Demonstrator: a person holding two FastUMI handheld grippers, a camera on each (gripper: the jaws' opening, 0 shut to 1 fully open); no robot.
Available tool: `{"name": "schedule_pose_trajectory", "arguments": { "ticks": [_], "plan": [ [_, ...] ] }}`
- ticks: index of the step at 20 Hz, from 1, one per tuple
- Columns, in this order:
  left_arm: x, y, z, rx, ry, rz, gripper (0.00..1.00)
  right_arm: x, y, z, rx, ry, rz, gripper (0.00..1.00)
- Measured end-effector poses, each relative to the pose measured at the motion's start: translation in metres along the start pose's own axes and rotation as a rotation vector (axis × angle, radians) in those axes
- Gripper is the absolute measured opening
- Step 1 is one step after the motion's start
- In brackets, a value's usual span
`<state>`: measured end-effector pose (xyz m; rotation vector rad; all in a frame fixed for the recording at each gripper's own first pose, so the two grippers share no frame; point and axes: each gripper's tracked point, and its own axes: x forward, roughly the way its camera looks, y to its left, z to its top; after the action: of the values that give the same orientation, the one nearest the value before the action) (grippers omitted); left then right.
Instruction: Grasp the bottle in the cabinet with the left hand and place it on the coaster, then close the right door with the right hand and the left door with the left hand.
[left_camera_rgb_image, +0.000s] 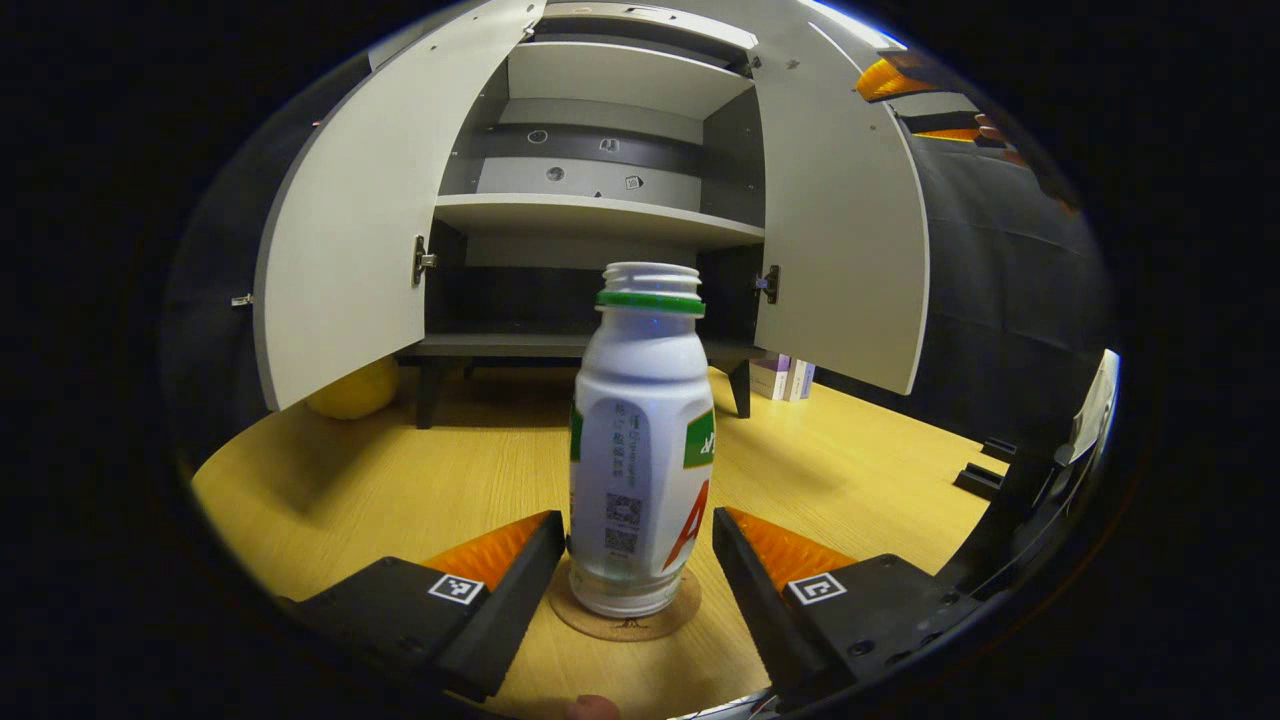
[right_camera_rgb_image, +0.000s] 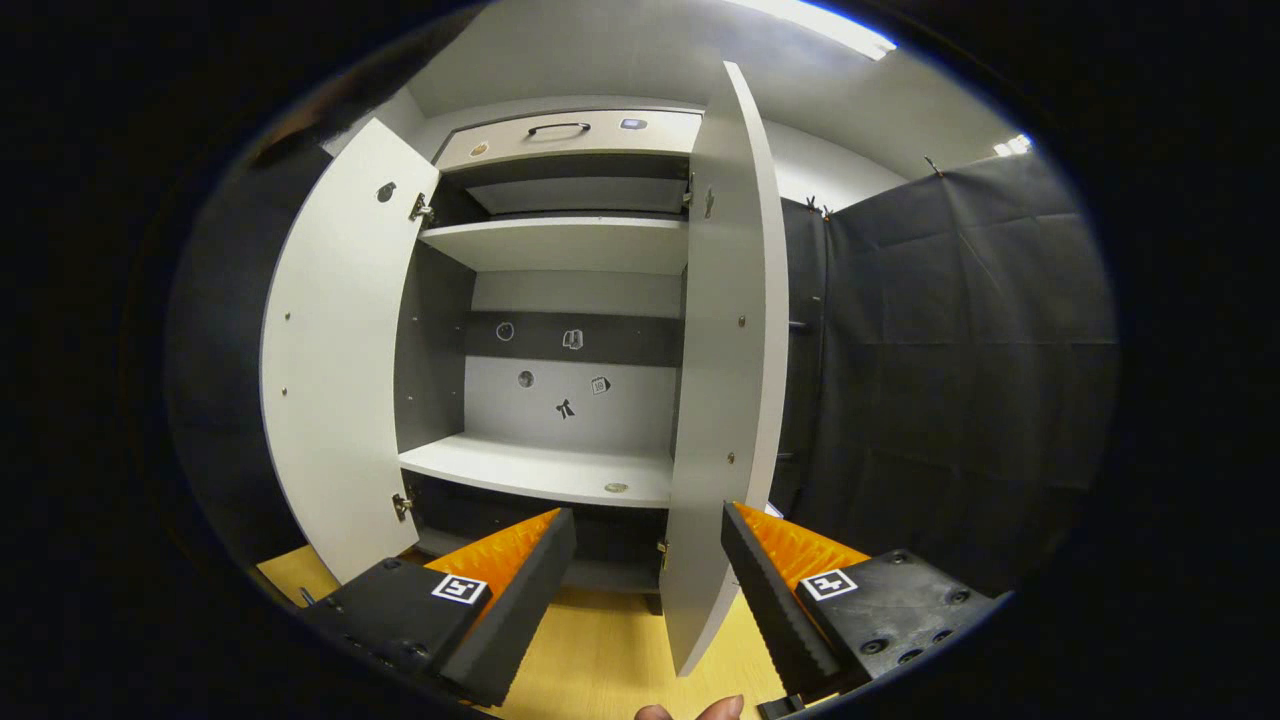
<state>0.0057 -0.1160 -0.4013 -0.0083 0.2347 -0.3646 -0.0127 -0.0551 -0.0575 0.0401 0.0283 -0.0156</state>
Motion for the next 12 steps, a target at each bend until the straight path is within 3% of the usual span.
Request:
{"name": "schedule_pose_trajectory", "arguments": {
  "ticks": [5, 12],
  "plan": [
    [-0.052, 0.017, 0.043, -0.028, -0.012, 0.062, 0.95, -0.005, -0.011, 0.015, 0.015, -0.015, -0.017, 0.98],
    [-0.119, 0.053, 0.182, -0.078, -0.074, 0.163, 0.94, -0.020, -0.030, 0.028, 0.007, 0.000, -0.039, 0.98]
  ]
}}
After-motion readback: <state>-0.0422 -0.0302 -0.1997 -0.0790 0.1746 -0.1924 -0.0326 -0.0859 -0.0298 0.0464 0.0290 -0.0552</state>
